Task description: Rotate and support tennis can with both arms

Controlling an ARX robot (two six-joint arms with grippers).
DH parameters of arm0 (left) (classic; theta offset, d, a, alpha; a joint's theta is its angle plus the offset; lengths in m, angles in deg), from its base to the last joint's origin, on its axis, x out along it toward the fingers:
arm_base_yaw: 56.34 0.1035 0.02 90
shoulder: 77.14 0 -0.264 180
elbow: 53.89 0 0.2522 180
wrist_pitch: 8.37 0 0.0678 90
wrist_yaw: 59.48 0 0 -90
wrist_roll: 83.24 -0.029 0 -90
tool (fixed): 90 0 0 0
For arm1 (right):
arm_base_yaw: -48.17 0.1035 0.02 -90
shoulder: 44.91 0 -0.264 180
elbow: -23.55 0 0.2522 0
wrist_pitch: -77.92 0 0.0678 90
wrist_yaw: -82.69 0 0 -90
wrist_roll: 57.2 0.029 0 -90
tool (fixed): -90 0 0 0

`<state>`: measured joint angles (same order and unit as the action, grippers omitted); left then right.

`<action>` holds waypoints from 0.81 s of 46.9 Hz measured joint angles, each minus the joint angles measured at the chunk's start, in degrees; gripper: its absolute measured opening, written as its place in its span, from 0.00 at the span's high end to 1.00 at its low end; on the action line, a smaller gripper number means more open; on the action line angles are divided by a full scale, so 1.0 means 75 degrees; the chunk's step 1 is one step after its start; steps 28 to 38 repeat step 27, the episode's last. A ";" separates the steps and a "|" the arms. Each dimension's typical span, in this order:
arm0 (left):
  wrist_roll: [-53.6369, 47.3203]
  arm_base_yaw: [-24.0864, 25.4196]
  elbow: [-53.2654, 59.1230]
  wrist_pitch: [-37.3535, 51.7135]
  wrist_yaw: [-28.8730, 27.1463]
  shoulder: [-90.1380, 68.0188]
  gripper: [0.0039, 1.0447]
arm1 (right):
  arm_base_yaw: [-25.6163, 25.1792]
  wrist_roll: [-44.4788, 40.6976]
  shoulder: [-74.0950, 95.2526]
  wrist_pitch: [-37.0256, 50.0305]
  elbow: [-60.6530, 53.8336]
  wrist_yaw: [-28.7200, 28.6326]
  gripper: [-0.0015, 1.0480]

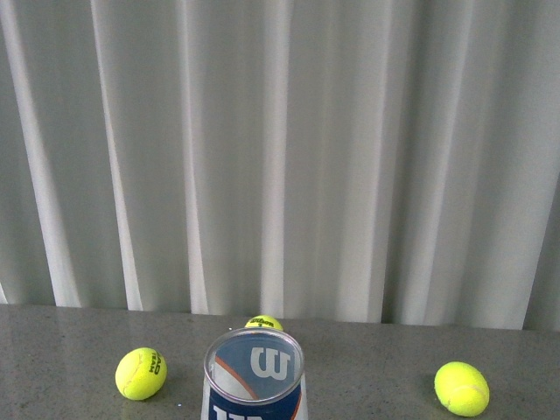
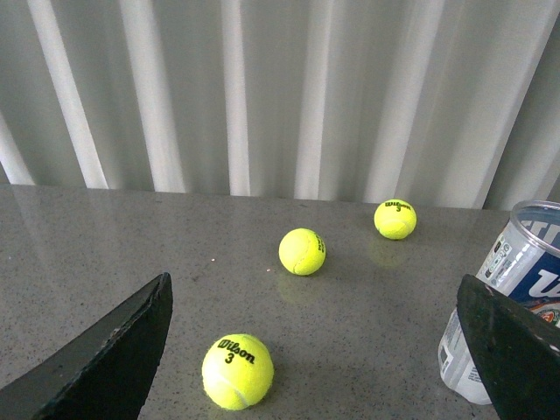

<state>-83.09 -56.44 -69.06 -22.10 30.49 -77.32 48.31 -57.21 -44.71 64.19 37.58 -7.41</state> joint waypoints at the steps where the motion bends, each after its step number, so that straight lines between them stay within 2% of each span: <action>1: -0.0003 -0.0003 0.0000 0.0000 0.0000 0.0000 0.06 | 0.0000 0.0000 0.0000 0.0000 0.0000 0.0000 0.07; 38: 0.0000 -0.0003 0.0000 0.0000 0.0000 0.0000 0.06 | 0.0000 0.0000 0.0000 0.0000 0.0000 0.0000 0.07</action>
